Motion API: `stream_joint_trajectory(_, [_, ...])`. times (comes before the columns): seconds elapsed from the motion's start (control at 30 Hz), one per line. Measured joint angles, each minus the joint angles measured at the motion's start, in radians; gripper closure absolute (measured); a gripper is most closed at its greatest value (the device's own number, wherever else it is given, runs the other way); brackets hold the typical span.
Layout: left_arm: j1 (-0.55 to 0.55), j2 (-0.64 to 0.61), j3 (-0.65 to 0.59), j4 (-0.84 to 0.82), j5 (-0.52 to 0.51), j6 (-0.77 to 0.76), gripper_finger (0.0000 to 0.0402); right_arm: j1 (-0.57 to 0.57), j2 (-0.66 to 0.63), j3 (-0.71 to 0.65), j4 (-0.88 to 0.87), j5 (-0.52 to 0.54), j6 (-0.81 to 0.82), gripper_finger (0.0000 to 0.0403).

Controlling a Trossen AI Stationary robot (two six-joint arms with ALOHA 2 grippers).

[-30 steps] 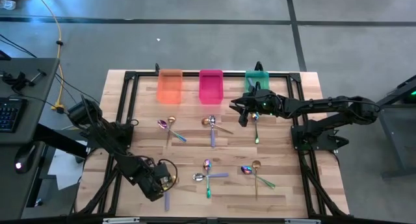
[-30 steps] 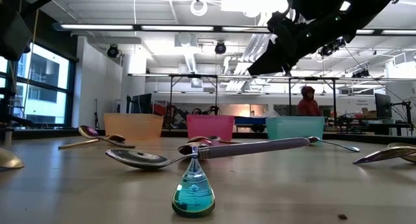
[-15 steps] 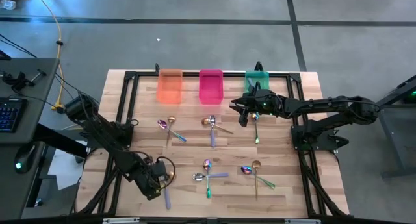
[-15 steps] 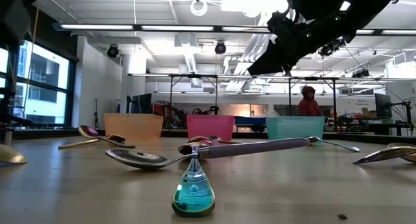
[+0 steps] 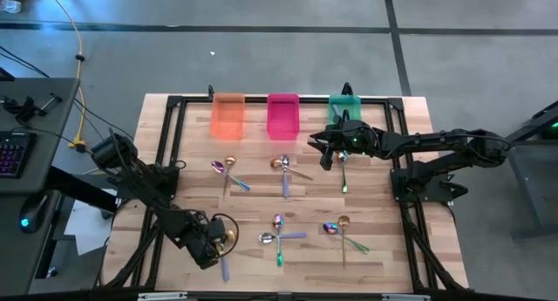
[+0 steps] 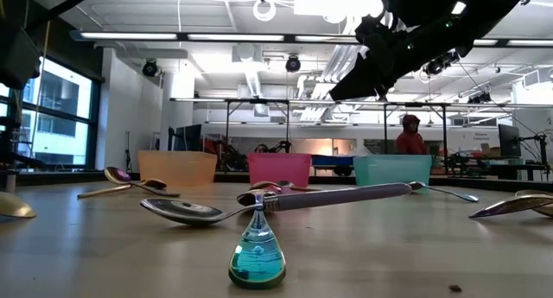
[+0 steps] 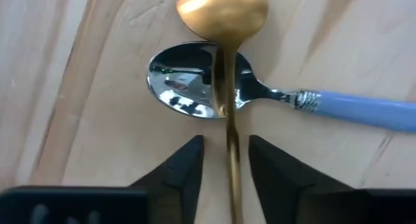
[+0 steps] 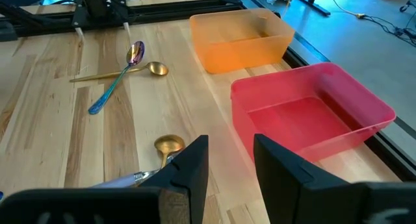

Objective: Sort silverware by color (type)
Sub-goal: Put the bottom left yellow spoon into the pink bin

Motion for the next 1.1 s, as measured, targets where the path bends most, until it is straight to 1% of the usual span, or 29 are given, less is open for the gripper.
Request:
stream_joint_trajectory(0.13, [0.001,-0.016,-0.002,-0.023,0.008,0.022,0.0377,0.000,0.000,0.000,0.000,0.000,0.000,0.0295])
stream_joint_trajectory(0.17, [0.001,-0.019,-0.003,-0.029,0.012,0.026,0.0387,0.000,0.000,0.000,0.000,0.000,0.000,0.0295])
stream_joint_trajectory(0.27, [0.005,-0.043,-0.006,-0.066,0.049,0.021,0.0386,0.000,0.000,0.000,0.001,0.000,0.000,0.0295])
stream_joint_trajectory(0.37, [0.012,-0.083,-0.008,-0.074,0.052,0.020,0.0391,0.000,0.000,0.000,0.002,0.000,-0.018,0.0295])
stream_joint_trajectory(0.57, [0.020,-0.204,-0.006,-0.130,-0.017,-0.006,0.0395,0.000,0.000,0.000,0.015,0.000,-0.039,0.0295])
stream_joint_trajectory(0.67, [0.053,-0.282,-0.015,-0.127,-0.086,0.028,0.0396,-0.001,0.000,0.000,0.026,0.000,-0.052,0.0295])
stream_joint_trajectory(0.77, [0.133,-0.365,-0.040,-0.099,-0.124,0.128,0.0397,-0.001,0.000,0.000,0.045,0.000,-0.062,0.0295])
stream_joint_trajectory(0.83, [0.213,-0.422,-0.063,-0.068,-0.145,0.234,0.0397,-0.001,0.000,0.000,0.054,0.000,-0.072,0.0295])
stream_joint_trajectory(0.9, [0.310,-0.476,-0.096,0.038,-0.144,0.368,0.0398,-0.001,0.000,0.000,0.060,0.000,-0.079,0.0295])
stream_joint_trajectory(0.97, [0.419,-0.526,-0.135,0.172,-0.109,0.506,0.0398,-0.001,0.000,0.000,0.068,0.000,-0.080,0.0295])
stream_joint_trajectory(1.1, [0.660,-0.573,-0.209,0.456,0.041,0.752,0.0398,-0.001,0.000,0.000,0.085,-0.021,-0.054,0.0295])
